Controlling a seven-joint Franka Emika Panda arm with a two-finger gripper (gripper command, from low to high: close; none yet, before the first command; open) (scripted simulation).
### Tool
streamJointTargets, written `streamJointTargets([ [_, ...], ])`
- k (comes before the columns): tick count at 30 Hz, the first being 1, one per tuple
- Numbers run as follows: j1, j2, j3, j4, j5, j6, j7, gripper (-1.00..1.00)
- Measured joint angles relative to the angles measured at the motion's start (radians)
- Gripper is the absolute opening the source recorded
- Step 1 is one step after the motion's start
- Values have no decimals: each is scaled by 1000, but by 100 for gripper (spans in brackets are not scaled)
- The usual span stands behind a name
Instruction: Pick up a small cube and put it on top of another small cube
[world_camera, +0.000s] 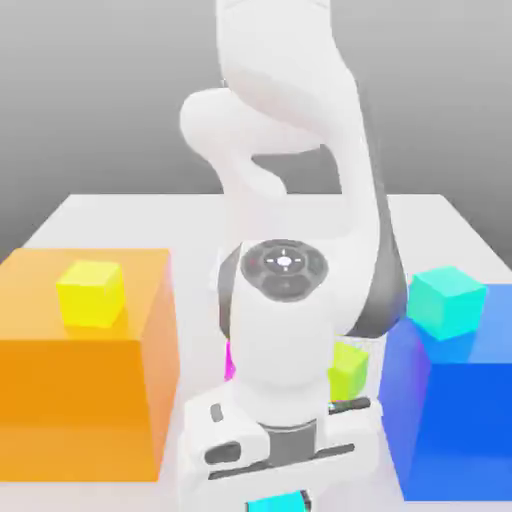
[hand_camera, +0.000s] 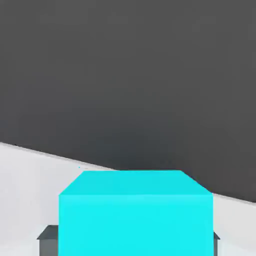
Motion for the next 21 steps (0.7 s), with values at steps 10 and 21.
streamJointTargets([
  [10, 115, -350, 119, -4, -18, -348, -282, -100],
  [21, 243, -599, 175, -94, 47, -502, -491, -100],
])
